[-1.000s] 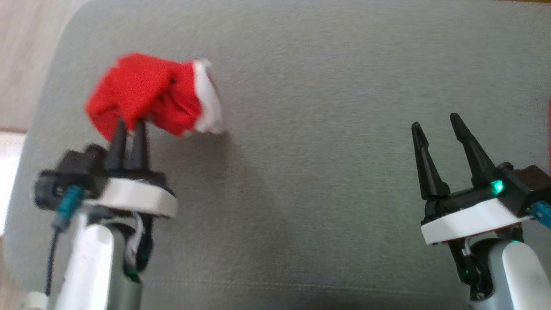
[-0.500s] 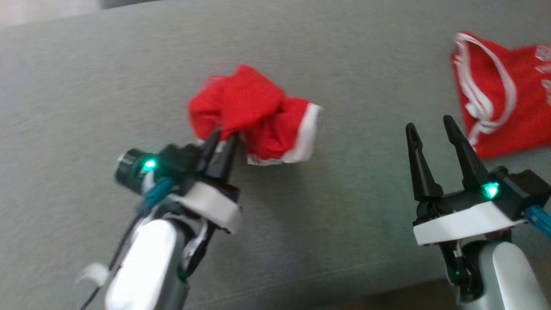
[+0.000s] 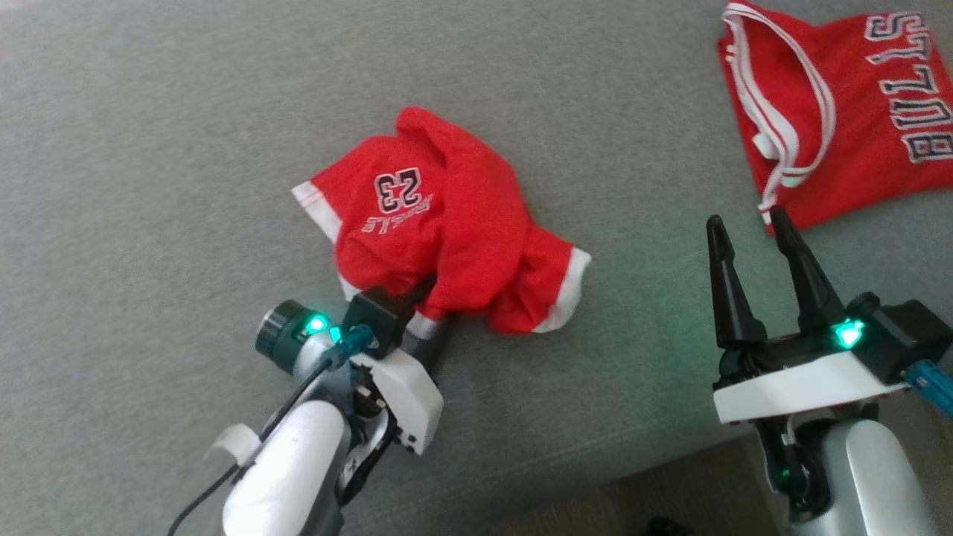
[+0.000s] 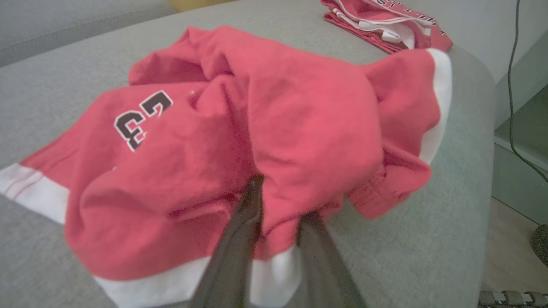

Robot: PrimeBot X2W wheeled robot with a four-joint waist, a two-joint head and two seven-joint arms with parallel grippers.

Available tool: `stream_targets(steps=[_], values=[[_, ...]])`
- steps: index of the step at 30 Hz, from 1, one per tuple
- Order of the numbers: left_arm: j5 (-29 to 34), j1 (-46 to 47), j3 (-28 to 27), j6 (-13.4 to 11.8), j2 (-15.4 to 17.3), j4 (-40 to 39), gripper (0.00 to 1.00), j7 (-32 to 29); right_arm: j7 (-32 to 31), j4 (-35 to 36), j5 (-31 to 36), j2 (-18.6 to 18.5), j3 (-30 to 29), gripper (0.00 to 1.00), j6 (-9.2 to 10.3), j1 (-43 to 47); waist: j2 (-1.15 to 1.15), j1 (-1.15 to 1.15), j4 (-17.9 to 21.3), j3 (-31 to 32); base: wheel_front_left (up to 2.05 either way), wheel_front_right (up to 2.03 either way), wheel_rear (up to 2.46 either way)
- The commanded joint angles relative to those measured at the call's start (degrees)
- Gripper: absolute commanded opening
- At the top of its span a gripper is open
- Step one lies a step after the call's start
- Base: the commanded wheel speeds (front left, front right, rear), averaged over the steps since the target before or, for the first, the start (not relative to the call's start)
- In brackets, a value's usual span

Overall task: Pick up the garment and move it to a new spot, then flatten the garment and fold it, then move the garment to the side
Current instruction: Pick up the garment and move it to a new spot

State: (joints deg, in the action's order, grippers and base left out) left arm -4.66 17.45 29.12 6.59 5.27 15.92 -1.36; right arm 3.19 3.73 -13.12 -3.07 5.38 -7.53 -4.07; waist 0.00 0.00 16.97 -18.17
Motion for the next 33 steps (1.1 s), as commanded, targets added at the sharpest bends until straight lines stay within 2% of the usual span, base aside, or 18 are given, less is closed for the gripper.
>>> stream_targets(steps=[1,6,10,11,15,21,27,33], values=[[-1.1,1.7,-0.8,0.2,0.4,-1.3,1.0,0.8,0.5,1.7,0.1,0.0,1.0,1.0,0.04,-1.2,0.0,0.0,-1.6,1.0,0.0,0.0,0.0],[-2.5,-0.2,-1.5,-0.9,0.3,-3.0,1.0,5.6,-0.2,1.6,0.8,-0.1,0.7,1.0,0.04,-1.0,0.0,0.0,-4.9,3.5,0.0,0.0,0.0],[-3.8,-3.3,-4.7,-4.8,0.1,-6.6,1.0,11.7,-1.3,2.1,1.4,-0.8,0.1,1.0,0.04,-0.1,0.0,0.0,-8.1,6.4,0.0,0.0,0.0],[-3.8,-3.3,-4.7,-4.8,0.1,-6.6,1.0,11.7,-1.3,2.1,1.4,-0.8,0.1,1.0,0.04,-0.1,0.0,0.0,-8.1,6.4,0.0,0.0,0.0],[-4.7,-5.1,-8.3,-8.3,0.4,-9.0,1.0,14.4,-2.3,2.9,1.7,-1.1,-0.6,1.0,0.04,0.6,0.0,0.0,-10.2,7.8,0.0,0.0,0.0],[-5.6,-7.2,-14.4,-12.1,2.6,-11.4,1.0,15.9,-3.3,4.0,2.1,-1.6,-1.6,1.0,0.04,1.9,0.0,0.0,-12.6,9.4,0.0,0.0,0.0],[-5.9,-10.3,-18.8,-13.9,5.4,-13.0,1.0,16.3,-4.3,4.6,2.1,-2.0,-1.8,1.0,0.04,3.1,0.0,0.0,-12.9,10.8,0.0,0.0,0.0],[-6.9,-13.3,-19.6,-13.6,6.1,-14.1,1.0,16.3,-4.7,4.9,1.9,-2.2,-1.7,1.0,0.04,4.4,0.0,0.0,-12.4,11.8,0.0,0.0,0.0]])
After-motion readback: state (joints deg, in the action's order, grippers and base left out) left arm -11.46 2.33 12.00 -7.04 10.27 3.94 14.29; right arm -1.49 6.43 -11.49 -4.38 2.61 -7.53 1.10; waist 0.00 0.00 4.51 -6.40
